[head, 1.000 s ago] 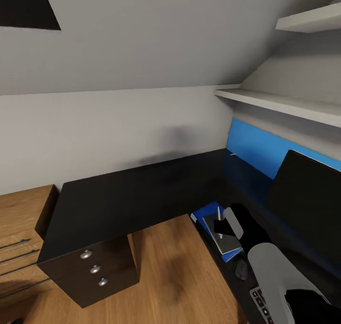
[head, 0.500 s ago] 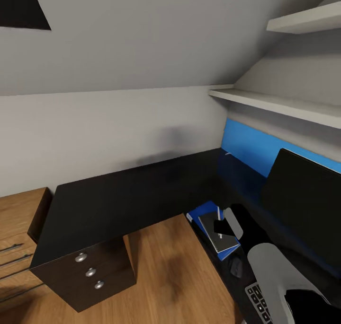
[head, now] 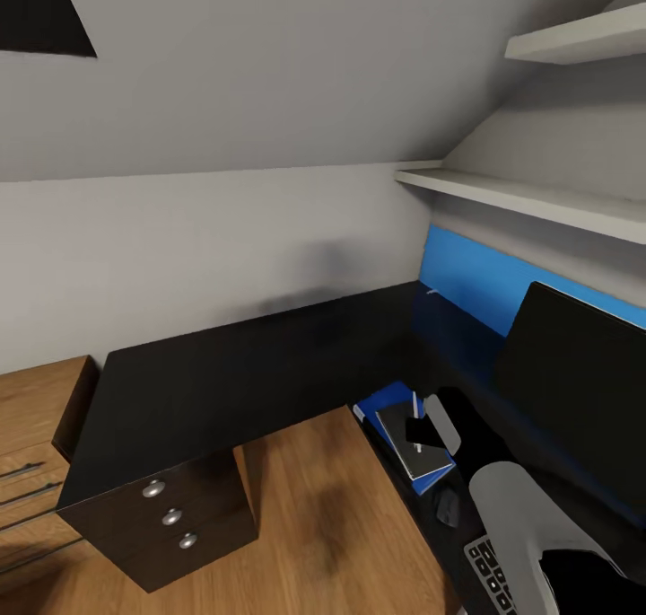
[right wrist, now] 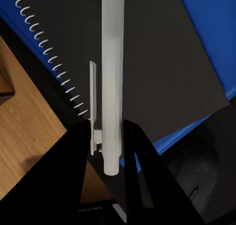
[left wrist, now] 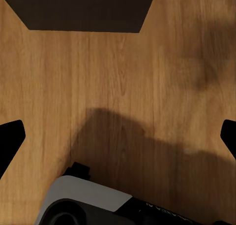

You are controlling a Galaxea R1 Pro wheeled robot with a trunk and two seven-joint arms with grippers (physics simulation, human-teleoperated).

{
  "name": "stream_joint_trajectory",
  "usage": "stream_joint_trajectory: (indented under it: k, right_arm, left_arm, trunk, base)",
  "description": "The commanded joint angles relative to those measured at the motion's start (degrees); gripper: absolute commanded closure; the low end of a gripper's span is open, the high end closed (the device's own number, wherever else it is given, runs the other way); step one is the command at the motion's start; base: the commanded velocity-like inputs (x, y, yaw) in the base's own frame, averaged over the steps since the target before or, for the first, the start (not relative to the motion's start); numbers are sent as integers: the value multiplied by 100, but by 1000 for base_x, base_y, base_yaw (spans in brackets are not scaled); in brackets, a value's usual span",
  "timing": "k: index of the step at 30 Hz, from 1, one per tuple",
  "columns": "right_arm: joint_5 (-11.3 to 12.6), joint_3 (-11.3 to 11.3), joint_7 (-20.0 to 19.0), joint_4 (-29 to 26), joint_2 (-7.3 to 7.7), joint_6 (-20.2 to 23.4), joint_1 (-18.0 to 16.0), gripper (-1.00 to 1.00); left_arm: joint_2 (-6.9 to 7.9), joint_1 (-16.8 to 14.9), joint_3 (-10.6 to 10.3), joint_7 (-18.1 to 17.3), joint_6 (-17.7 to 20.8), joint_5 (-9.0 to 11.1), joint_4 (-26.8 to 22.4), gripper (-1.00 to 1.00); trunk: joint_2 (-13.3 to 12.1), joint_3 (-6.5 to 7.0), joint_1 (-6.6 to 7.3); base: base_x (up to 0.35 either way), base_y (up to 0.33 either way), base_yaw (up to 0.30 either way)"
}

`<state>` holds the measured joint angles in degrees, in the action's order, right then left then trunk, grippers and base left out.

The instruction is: In the bedroom, organize the workspace by keeping the computer under the desk, ensuring the monitor is on the desk, placing the keyboard on the desk next to the monitor, placing the mouse on the desk next to the keyboard, moving the folder from the swivel chair onto the desk next to the mouse, stacking the notebook on top of the folder with the pen on top of the notebook, and positioning the swivel chair next to the desk.

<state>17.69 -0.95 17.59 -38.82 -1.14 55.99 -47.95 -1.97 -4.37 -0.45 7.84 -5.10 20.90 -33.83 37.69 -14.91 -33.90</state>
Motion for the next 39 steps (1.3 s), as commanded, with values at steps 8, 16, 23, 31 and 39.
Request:
stream_joint_trajectory:
  k: [8, 16, 23, 31, 39]
  right_arm:
    - [59, -11, 60, 119, -1, -131, -4, 100]
    - [59, -7, 77, 194, -1, -258, -4, 100]
    - [59, -9, 78, 198, -1, -263, -4, 100]
    - [59, -11, 78, 199, 4, -264, -4, 100]
    - [59, -11, 78, 199, 8, -264, -4, 100]
  left_arm:
    - [-3, -4, -7, 16, -17, 37, -3, -100]
    - [-2, -3, 0, 22, -17, 37, -8, -100]
    - [-12, -3, 1, 24, -17, 37, -16, -100]
    - [-13, -3, 1, 24, -17, 37, -18, -100]
    - [-14, -3, 1, 24, -17, 37, -21, -100]
  trunk:
    - [7, -8, -1]
    - [7, -8, -1]
    - [47, -26, -23]
    - [328, -152, -177]
    - [488, -224, -265]
  base:
    - [0, 0, 0]
    - [0, 0, 0]
    - [0, 0, 0]
    - [0, 0, 0]
    - [0, 0, 0]
